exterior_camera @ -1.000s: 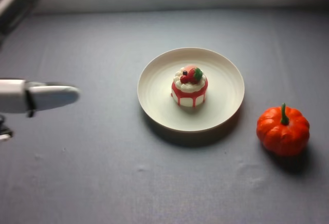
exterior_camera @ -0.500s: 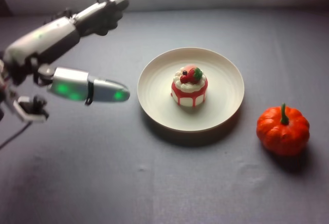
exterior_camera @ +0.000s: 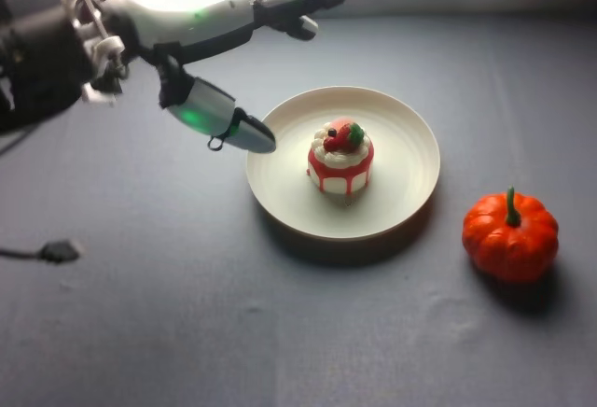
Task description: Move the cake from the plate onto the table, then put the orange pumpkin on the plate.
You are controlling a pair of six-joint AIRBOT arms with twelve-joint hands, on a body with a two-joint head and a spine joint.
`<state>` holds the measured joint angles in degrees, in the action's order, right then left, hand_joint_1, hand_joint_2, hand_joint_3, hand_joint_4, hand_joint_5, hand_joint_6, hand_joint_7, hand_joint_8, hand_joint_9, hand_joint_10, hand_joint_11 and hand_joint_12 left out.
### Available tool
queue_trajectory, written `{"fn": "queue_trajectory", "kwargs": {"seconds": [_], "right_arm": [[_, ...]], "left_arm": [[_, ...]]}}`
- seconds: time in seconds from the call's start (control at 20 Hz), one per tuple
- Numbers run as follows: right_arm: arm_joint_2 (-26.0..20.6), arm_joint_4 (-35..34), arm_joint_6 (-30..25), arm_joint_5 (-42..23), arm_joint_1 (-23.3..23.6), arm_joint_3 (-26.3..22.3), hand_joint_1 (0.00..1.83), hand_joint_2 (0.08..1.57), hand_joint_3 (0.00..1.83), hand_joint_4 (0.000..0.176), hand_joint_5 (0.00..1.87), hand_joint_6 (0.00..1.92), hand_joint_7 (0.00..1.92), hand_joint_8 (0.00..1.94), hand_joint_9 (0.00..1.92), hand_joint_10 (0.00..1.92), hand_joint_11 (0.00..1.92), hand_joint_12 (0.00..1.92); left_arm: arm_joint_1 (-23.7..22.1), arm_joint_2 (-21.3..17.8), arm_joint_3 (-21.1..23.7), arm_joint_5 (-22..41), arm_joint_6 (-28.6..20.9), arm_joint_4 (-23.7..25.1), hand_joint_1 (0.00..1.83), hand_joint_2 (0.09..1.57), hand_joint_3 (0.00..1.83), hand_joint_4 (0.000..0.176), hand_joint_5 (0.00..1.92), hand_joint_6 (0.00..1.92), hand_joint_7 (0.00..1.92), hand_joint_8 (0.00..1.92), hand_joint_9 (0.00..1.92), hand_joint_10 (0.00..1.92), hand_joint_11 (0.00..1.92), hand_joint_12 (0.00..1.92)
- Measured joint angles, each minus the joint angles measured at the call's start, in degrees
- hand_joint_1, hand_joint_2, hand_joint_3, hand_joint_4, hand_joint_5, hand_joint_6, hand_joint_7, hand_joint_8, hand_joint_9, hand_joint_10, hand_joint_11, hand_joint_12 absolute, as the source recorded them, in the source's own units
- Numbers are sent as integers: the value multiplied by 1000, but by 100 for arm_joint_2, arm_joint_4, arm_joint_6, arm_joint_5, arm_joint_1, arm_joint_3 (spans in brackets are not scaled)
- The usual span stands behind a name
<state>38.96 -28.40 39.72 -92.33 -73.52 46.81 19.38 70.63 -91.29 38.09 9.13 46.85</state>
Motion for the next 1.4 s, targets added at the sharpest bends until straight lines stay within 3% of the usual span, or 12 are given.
{"fn": "queue_trajectory", "kwargs": {"seconds": [0.1, 0.15, 0.2, 0.3, 0.4, 0.55, 0.65, 0.8, 0.9, 1.1, 1.25, 1.4], "right_arm": [[0, 70, -11, 66, 0, 24, 644, 858, 0, 139, 0, 0, 0, 0, 0, 0, 0, 0], [2, 90, -24, 79, 0, 24, 630, 878, 5, 125, 0, 0, 0, 0, 0, 0, 0, 0], [11, 105, -28, 83, 0, 24, 625, 878, 5, 126, 0, 0, 0, 0, 0, 0, 0, 0], [46, 76, -31, 116, 0, 35, 638, 881, 5, 122, 0, 0, 0, 0, 0, 0, 0, 0], [57, 96, -35, 136, 0, 35, 631, 881, 5, 117, 0, 0, 0, 0, 0, 0, 0, 0], [57, 96, -39, 136, 0, 35, 652, 892, 8, 121, 0, 0, 0, 0, 0, 0, 0, 0], [57, 98, -42, 136, 0, 37, 664, 894, 7, 132, 0, 0, 0, 0, 0, 0, 0, 0], [57, 103, -48, 136, 0, 37, 694, 900, 8, 115, 0, 0, 0, 0, 0, 0, 0, 0], [57, 101, -48, 138, 0, 37, 696, 901, 7, 120, 0, 0, 0, 0, 0, 0, 0, 0], [57, 105, -52, 136, 0, 37, 747, 906, 7, 101, 0, 0, 0, 0, 0, 0, 0, 0], [59, 136, -57, 136, 0, 37, 745, 895, 1, 114, 0, 0, 0, 0, 0, 0, 0, 0], [59, 138, -63, 138, 0, 37, 768, 920, 11, 95, 0, 0, 0, 0, 0, 0, 0, 0]], "left_arm": [[-127, 74, -72, -7, -2, 422, 764, 955, 27, 0, 8, 0, 306, 5, 335, 91, 0, 1287], [-151, 129, -120, -11, 2, 514, 798, 955, 14, 0, 47, 7, 196, 0, 359, 93, 0, 1353], [-197, 173, -155, -39, -4, 564, 818, 930, 0, 0, 90, 12, 158, 1, 357, 85, 0, 1421], [-262, 293, -203, -59, -7, 573, 900, 878, 0, 0, 185, 13, 262, 20, 356, 70, 50, 1518], [-267, 428, -254, -20, -2, 509, 907, 882, 0, 0, 367, 39, 395, 31, 550, 140, 479, 1431], [-267, 551, -249, 33, -20, 424, 986, 850, 0, 0, 647, 68, 461, 14, 503, 90, 352, 1358], [-251, 557, -247, 92, -15, 28, 1079, 909, 13, 0, 678, 71, 464, 9, 512, 91, 259, 1381], [-234, 566, -247, 136, -15, -92, 1070, 880, 0, 0, 779, 103, 532, 15, 546, 102, 286, 1380], [-203, 658, -330, 136, -17, -125, 1116, 888, 1, 0, 755, 105, 551, 18, 548, 122, 303, 1387], [50, 798, -407, 168, -15, -535, 1096, 890, 0, 0, 718, 82, 560, 8, 556, 171, 280, 1486], [284, 960, -546, 258, -9, -953, 1087, 891, 5, 0, 703, 55, 611, 10, 543, 439, 401, 1407], [614, 1174, -710, 330, -4, -1274, 1093, 910, 4, 0, 682, 33, 564, 0, 489, 465, 318, 1468]]}}
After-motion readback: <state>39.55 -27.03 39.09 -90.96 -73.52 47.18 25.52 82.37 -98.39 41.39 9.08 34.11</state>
